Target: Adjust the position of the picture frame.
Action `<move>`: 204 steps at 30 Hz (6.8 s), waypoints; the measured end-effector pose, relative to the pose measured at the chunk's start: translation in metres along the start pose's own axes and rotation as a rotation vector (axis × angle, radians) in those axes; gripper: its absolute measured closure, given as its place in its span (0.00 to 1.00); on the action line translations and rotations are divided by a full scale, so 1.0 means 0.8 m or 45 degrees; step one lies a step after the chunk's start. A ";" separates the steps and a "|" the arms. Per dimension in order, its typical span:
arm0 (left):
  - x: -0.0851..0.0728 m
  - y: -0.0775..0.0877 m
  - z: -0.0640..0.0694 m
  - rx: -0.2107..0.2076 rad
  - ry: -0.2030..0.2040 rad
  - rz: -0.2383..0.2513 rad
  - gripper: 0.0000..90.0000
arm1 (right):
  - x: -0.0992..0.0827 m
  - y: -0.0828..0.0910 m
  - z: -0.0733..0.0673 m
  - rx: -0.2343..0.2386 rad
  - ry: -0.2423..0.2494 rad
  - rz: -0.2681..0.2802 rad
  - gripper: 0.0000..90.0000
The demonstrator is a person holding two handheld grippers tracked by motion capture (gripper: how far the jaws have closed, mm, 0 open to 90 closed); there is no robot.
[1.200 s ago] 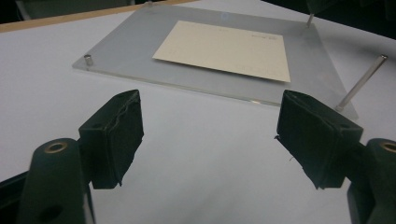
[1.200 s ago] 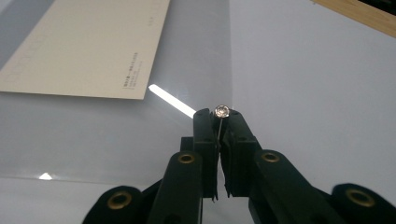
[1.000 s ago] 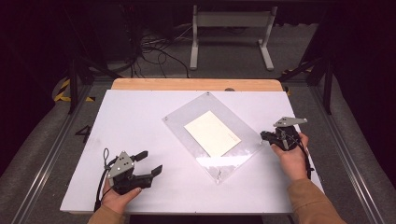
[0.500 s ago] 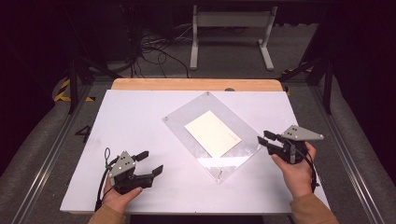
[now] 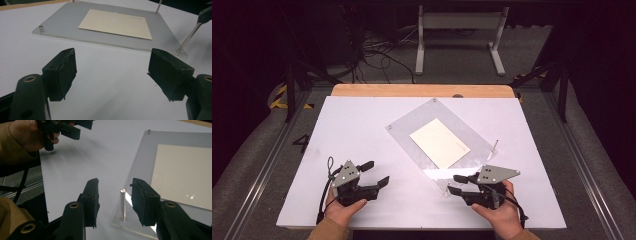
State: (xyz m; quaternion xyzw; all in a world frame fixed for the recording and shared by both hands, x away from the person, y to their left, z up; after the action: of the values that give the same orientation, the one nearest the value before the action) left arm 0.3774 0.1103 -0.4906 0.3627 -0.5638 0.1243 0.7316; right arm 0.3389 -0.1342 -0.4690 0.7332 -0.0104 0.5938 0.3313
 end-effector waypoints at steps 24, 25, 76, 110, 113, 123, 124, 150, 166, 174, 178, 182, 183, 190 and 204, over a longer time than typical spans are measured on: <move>0.000 -0.005 -0.004 0.021 0.035 -0.020 0.27 | -0.040 0.053 0.048 -0.272 0.016 -0.163 0.94; 0.000 -0.005 -0.004 0.021 0.035 -0.020 0.27 | -0.040 0.053 0.048 -0.272 0.016 -0.163 0.94; 0.037 -0.177 -0.065 0.073 -0.029 -0.400 0.75 | -0.077 0.096 0.086 -0.419 -0.120 -0.122 0.93; -0.012 -0.062 0.030 -0.120 -0.458 -0.544 0.93 | -0.085 0.130 0.071 -0.415 -0.148 -0.117 0.94; -0.024 -0.044 0.052 -0.166 -0.497 -0.565 0.93 | -0.089 0.135 0.067 -0.416 -0.149 -0.124 0.94; -0.045 -0.024 0.088 -0.268 -0.565 -0.576 0.93 | -0.101 0.145 0.066 -0.431 -0.158 -0.138 0.94; -0.045 -0.024 0.087 -0.292 -0.516 -0.557 0.93 | -0.101 0.145 0.066 -0.432 -0.157 -0.140 0.94; -0.032 -0.062 0.124 -0.404 -0.518 -0.534 0.93 | 0.010 0.087 0.216 -0.605 -0.082 -0.194 0.94; -0.028 -0.070 0.125 -0.452 -0.457 -0.547 0.94 | -0.023 0.043 0.248 -0.633 -0.145 -0.211 0.80; -0.026 -0.083 0.163 -0.520 -0.503 -0.542 0.94 | -0.048 0.095 0.202 -0.652 -0.181 -0.106 0.80; -0.023 -0.099 0.194 -0.551 -0.540 -0.539 0.94 | -0.064 0.111 0.186 -0.612 -0.251 -0.099 0.80; -0.020 -0.114 0.215 -0.572 -0.528 -0.529 0.94 | -0.063 0.121 0.176 -0.588 -0.273 -0.065 0.79; -0.019 -0.118 0.220 -0.578 -0.508 -0.519 0.94 | -0.063 0.120 0.169 -0.575 -0.265 -0.066 0.79; 0.005 -0.103 0.189 -0.589 -0.321 -0.403 0.83 | -0.067 0.106 0.152 -0.526 -0.248 -0.096 0.79; -0.001 -0.060 -0.007 -0.100 -0.095 -0.423 0.75 | -0.070 0.101 0.140 -0.494 -0.244 -0.101 0.77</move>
State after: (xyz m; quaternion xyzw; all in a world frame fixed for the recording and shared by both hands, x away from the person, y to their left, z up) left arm 0.4093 0.0805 -0.5105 0.4265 -0.5272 -0.0340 0.7342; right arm 0.3863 -0.2742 -0.4887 0.7086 -0.1270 0.4947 0.4869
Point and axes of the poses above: each handheld gripper's, and its own axes: y roughly backward along the jaws, x roughly out of its top, z roughly to its right, the point moved 10 cm from there along -y, roughly forward along the jaws
